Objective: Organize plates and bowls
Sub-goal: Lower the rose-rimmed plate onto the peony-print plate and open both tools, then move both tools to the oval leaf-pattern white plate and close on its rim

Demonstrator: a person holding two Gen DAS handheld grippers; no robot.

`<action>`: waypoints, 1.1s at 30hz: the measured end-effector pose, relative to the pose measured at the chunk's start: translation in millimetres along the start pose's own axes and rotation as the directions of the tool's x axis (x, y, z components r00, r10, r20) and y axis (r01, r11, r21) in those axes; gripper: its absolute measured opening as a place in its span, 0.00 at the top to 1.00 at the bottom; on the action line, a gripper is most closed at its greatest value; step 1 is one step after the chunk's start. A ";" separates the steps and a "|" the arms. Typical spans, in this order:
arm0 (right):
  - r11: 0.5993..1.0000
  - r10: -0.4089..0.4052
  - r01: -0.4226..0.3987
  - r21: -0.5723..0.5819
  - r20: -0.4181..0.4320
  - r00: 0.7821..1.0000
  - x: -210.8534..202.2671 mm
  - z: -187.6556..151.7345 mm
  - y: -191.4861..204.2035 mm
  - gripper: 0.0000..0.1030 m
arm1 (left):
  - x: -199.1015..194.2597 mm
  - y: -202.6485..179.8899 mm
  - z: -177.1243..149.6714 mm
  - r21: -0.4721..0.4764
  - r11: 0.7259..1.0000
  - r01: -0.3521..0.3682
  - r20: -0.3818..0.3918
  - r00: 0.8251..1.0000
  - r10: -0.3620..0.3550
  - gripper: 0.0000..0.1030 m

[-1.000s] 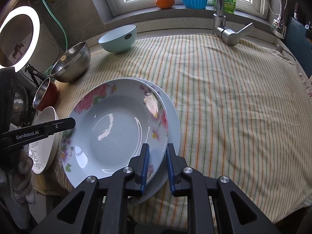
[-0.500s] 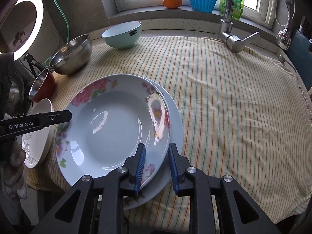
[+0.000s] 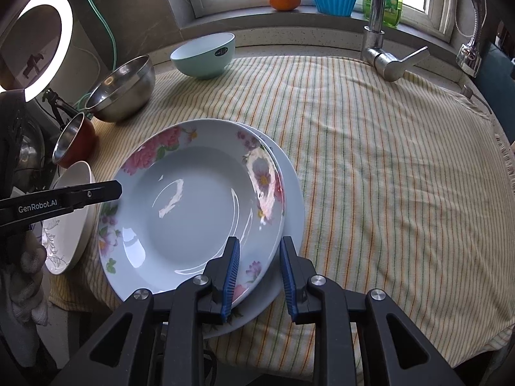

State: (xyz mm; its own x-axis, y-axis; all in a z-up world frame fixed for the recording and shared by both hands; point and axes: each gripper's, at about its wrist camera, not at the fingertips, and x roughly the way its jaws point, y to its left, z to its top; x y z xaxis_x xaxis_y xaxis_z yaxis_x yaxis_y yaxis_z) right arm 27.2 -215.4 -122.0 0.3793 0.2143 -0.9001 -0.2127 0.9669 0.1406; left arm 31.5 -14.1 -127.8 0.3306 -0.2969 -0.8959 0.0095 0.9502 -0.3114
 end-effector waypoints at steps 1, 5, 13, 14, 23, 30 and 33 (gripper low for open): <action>1.000 0.000 0.000 0.000 -0.001 1.000 -0.2 -0.1 0.0 0.77 | 0.0 0.5 0.2 0.000 1.000 0.002 -0.001 1.000 -0.002 0.88; 1.000 -0.001 0.001 0.002 -0.003 1.000 -0.2 -0.2 -0.8 0.77 | 0.7 2.0 0.6 -0.005 1.000 0.012 -0.002 1.000 -0.012 0.88; 0.999 -0.006 0.004 0.037 0.038 0.999 -16.5 2.8 -5.4 0.77 | -14.0 5.9 1.7 -0.024 0.999 0.026 0.032 0.999 -0.025 0.88; 0.999 -0.008 0.006 0.038 0.045 0.999 -19.0 3.9 -4.9 0.77 | -16.9 6.6 2.3 -0.025 0.999 0.024 0.041 0.999 -0.023 0.88; 0.999 0.032 -0.033 0.015 0.090 0.995 -35.2 18.9 11.4 0.77 | -44.8 27.7 -3.5 -0.087 0.996 0.033 0.086 0.996 -0.026 0.88; 0.995 0.100 -0.097 -0.032 0.093 0.991 -36.5 31.7 37.8 0.77 | -61.6 58.7 -16.8 -0.173 0.985 0.010 0.102 0.995 0.008 0.88; 0.990 0.131 -0.126 -0.059 0.092 0.987 -35.3 37.5 51.3 0.77 | -69.1 72.3 -22.2 -0.213 0.977 -0.003 0.117 0.993 0.028 0.88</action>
State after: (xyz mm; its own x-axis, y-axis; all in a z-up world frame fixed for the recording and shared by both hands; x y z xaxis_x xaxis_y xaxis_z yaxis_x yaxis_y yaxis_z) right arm 36.7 -168.2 -67.5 0.4289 0.3513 -0.8323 -0.3116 0.9223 0.2287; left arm -11.7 73.0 -95.4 0.4387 -0.2570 -0.8611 -0.1924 0.9091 -0.3694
